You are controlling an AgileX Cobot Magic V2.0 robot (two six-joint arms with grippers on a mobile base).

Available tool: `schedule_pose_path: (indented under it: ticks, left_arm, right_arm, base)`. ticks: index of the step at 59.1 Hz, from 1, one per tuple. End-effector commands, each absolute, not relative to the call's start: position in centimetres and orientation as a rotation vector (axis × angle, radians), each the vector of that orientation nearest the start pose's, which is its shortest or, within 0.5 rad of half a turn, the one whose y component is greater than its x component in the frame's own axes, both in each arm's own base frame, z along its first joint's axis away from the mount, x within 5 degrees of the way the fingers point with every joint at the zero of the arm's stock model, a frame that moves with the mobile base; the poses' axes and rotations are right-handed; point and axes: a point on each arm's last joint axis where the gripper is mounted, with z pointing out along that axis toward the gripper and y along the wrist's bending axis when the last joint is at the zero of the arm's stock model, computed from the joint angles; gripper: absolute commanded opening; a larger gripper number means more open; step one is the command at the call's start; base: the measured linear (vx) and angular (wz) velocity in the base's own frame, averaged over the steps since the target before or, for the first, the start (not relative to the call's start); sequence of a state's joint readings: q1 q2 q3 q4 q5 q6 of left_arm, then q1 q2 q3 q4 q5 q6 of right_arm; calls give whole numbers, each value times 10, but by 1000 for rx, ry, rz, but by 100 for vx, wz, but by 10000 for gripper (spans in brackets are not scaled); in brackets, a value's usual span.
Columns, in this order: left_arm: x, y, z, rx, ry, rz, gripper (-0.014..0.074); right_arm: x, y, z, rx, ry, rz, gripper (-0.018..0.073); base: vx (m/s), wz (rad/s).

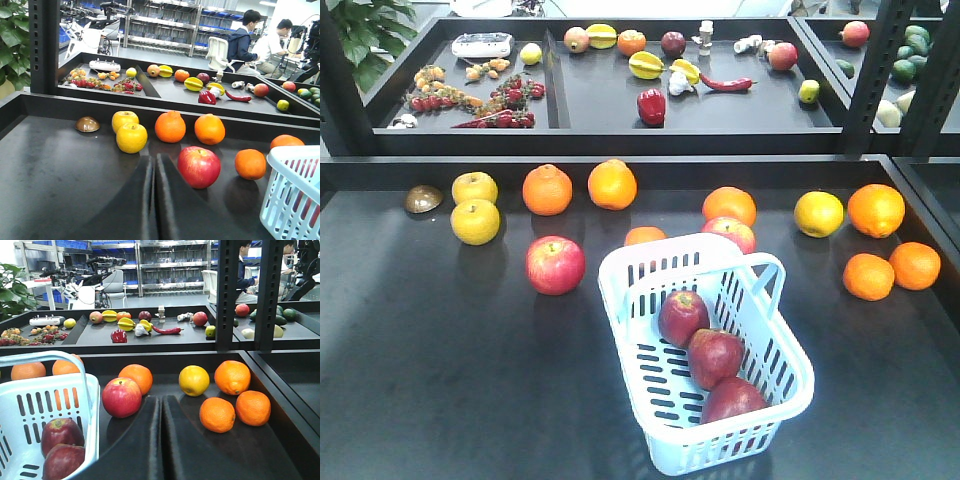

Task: Pick three apples into basket with both arms

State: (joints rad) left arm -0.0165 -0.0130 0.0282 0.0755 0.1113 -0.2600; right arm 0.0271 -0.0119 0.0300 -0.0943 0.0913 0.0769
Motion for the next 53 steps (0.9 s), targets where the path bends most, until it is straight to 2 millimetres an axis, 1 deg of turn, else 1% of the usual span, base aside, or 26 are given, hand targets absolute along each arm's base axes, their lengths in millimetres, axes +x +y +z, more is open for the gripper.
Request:
schedule_pose_path:
  ticks: [1, 53]
  left_arm:
    - [54, -1, 210, -136, 1500, -169, -6]
    - [54, -1, 210, -136, 1500, -169, -6]
  right_arm:
    - [56, 1, 198, -40, 1522, -13, -5]
    - [56, 1, 199, -40, 1521, -13, -5]
  base:
    - [0, 0]
    - [0, 0]
